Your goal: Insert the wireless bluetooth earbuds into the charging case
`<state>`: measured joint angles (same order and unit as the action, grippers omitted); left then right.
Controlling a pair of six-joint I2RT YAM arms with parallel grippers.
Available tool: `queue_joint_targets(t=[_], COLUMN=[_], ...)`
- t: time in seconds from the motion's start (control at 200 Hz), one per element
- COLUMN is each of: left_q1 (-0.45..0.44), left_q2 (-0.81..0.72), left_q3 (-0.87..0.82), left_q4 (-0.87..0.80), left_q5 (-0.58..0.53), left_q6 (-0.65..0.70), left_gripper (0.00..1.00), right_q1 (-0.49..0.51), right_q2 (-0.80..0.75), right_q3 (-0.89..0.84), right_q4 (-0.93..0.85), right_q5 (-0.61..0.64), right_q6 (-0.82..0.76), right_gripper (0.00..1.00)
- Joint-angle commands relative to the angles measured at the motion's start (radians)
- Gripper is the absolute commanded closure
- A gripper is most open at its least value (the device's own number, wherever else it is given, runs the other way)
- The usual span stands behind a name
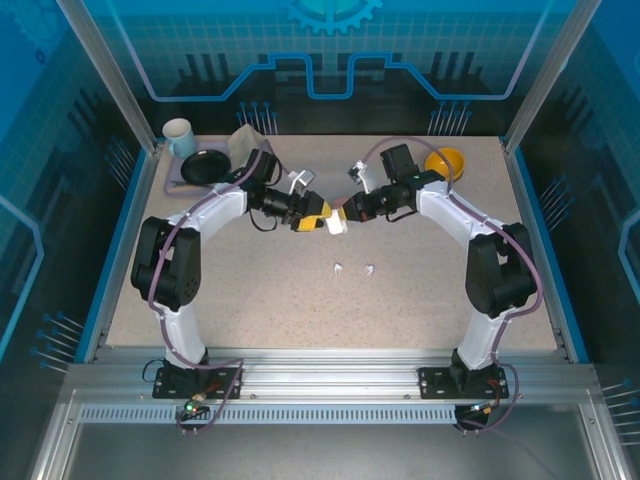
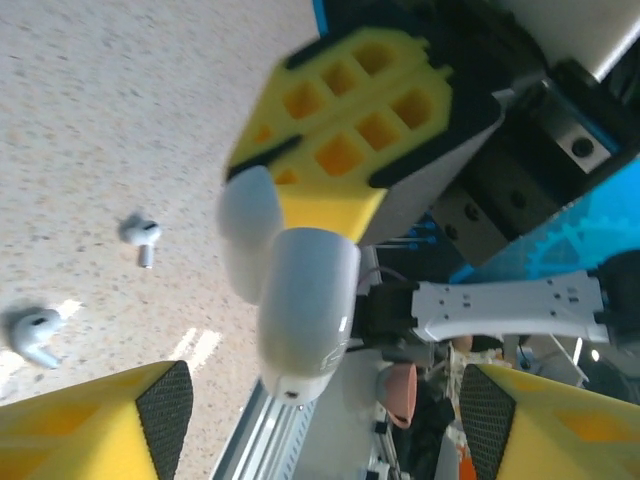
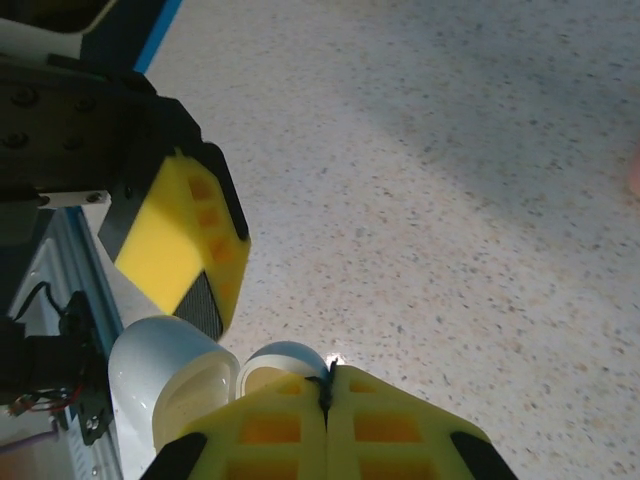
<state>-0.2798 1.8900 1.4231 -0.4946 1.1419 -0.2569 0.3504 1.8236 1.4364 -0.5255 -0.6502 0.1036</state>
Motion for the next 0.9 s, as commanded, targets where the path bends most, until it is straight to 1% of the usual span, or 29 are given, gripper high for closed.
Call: queue_joint_targets(t=[0.0,0.14,0.255,0.415,0.735,0.785,0.895], left_q1=[-0.015,-0.024,-0.030,-0.029,-0.030,-0.030,-0.030], left_q2=[0.030,0.068,0.082,0.099,0.134,0.140,0.149], left_q3=[0.063,0.106,0.117,0.128,0.154,0.158,0.165], left_q4=[-0.135,-0.218,-0.238,-0.227,-0.245,-0.248,-0.248], left_q5=[0.094,0.124,0.124,0.111,0.114,0.115,0.117], left_q6=[0.123,0.185,0.204,0.188,0.200,0.203,0.205], left_gripper=[0.30,0.40,0.42,0.42,0.49,0.51,0.58], right_q1=[-0.017,-0.011,-0.009,-0.002,0.013,0.016,0.019], right_q2=[0.022,0.024,0.025,0.022,0.024,0.026,0.025], right_q3=[0.027,0.027,0.028,0.031,0.053,0.060,0.067], right_q4=[-0.036,-0.036,-0.031,-0.031,-0.050,-0.054,-0.063], right_q5=[-0.082,-0.087,-0.091,-0.084,-0.072,-0.069,-0.063], right_q6=[-0.043,-0.043,-0.039,-0.038,-0.043,-0.046,-0.049], right_gripper=[1.00,1.00,1.00,1.00,1.00,1.00,1.00])
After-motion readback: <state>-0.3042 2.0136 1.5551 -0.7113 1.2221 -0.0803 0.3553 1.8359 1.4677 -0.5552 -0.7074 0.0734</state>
